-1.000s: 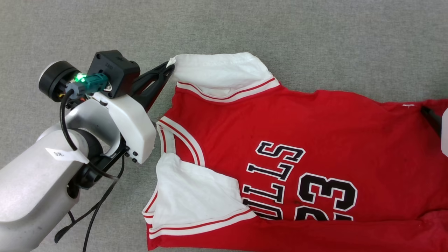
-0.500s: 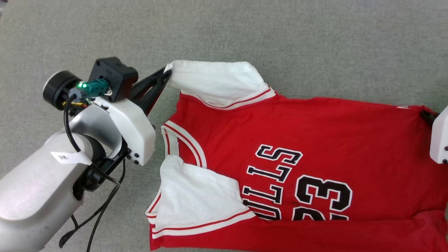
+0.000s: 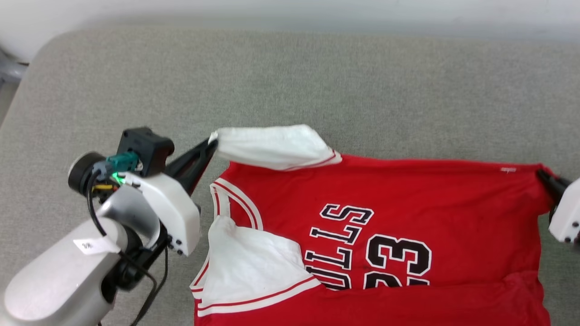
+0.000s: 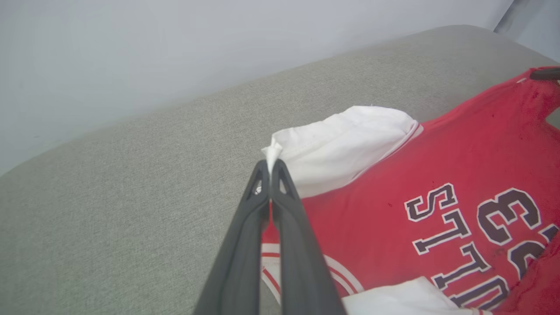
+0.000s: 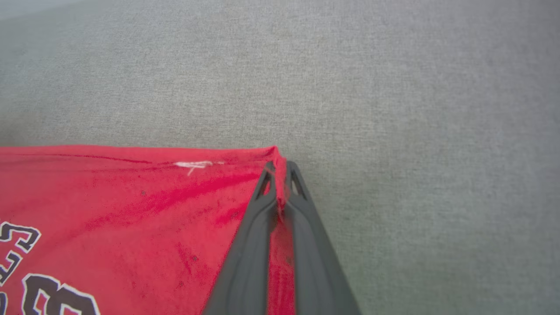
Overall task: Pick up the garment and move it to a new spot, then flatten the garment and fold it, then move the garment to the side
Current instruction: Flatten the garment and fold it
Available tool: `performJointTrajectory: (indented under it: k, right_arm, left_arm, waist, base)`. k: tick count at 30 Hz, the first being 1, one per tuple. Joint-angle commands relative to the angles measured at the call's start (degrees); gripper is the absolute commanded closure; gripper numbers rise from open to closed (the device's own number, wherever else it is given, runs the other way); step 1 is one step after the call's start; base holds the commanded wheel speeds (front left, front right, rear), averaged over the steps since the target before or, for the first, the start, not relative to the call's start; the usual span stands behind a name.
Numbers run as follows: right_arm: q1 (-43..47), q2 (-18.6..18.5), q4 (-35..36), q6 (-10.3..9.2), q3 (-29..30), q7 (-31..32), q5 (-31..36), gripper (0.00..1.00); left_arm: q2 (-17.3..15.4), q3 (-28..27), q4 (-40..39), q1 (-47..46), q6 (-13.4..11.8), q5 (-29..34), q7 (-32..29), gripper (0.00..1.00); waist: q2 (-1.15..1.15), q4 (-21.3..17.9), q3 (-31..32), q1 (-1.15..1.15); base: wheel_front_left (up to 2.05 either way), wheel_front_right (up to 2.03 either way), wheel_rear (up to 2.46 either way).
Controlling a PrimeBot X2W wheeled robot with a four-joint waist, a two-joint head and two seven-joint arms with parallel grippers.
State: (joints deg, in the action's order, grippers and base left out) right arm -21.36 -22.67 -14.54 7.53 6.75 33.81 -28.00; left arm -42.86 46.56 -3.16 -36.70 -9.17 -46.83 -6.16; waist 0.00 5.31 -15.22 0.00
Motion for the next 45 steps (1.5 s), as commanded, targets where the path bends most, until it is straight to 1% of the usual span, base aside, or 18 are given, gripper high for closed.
performJointTrajectory:
  k: [1,9,14,16,20,24,29,31,35,37,41,45]
  right_arm:
    - [1.8,0.6,0.3,-0.09,0.5,-0.8,-0.8,1.0]
    - [10.3,3.1,3.1,-0.08,2.1,-4.7,-5.0,1.0]
    - [14.7,3.7,4.9,-0.08,2.6,-6.2,-7.6,1.0]
    - [16.3,3.4,5.7,-0.07,1.8,-6.1,-8.9,1.0]
    - [19.3,1.2,7.5,-0.07,0.3,-4.9,-12.0,1.0]
    - [22.1,-1.7,8.8,-0.07,-2.5,-3.0,-13.9,1.0]
    - [24.7,-4.7,9.7,-0.07,-4.6,-2.0,-14.8,1.0]
    - [25.6,-6.0,9.7,-0.07,-5.8,-1.8,-14.5,1.0]
    - [26.3,-7.3,9.0,-0.07,-7.0,-1.3,-15.2,1.0]
    - [26.6,-8.0,8.8,-0.07,-8.1,-0.7,-14.8,1.0]
    - [27.1,-9.3,8.4,-0.07,-9.7,-0.2,-14.3,1.0]
    - [26.3,-9.7,8.2,-0.07,-11.6,-1.1,-13.3,1.0]
  left_arm:
    - [-0.4,-0.3,-0.4,1.6,-0.6,-0.7,0.6,1.0]
    - [-2.8,-0.5,-3.2,9.6,-3.0,-3.5,2.9,1.0]
    - [-3.7,-0.7,-4.8,15.2,-4.9,-5.6,4.7,1.0]
    - [-3.9,-0.8,-5.8,17.4,-5.0,-6.8,5.5,1.0]
    - [-5.0,0.4,-7.3,21.4,-5.4,-8.2,5.2,1.0]
    - [-6.1,1.9,-6.9,23.4,-6.0,-7.7,4.4,1.0]
    - [-6.0,2.8,-5.9,25.3,-6.5,-8.1,4.0,1.0]
    - [-6.0,3.6,-5.2,25.8,-6.3,-7.9,3.5,1.0]
    - [-5.6,4.2,-3.6,25.9,-6.4,-7.6,3.4,1.0]
    - [-5.4,4.9,-2.9,25.6,-6.0,-7.0,3.0,1.0]
    - [-3.9,6.0,-1.2,24.8,-5.0,-6.2,3.0,1.0]
    - [-2.4,7.3,1.6,24.6,-4.1,-5.2,3.5,1.0]
  waist:
    - [0.0,-0.2,1.7,0.0]
    - [0.0,0.1,5.3,0.0]
    - [0.0,0.2,6.8,0.0]
    - [0.0,0.2,7.1,0.0]
    - [0.0,0.1,7.4,0.0]
    - [0.0,0.1,7.4,0.0]
    - [0.0,0.0,7.8,0.0]
    - [0.0,0.0,7.9,0.0]
    - [0.0,-0.1,8.2,0.0]
    - [0.0,-0.2,8.1,0.0]
    - [0.0,-0.2,7.9,0.0]
    - [0.0,-0.5,7.3,0.0]
  base:
    - [0.0,0.0,0.0]
    - [0.0,0.0,0.0]
    - [0.0,0.0,0.0]
    - [0.0,0.0,0.0]
    - [0.0,0.0,0.0]
    - [0.0,0.0,0.0]
    - [0.0,0.0,0.0]
    - [0.0,0.0,0.0]
    - [0.0,0.0,0.0]
    - [0.0,0.0,0.0]
    - [0.0,0.0,0.0]
    - [0.0,0.0,0.0]
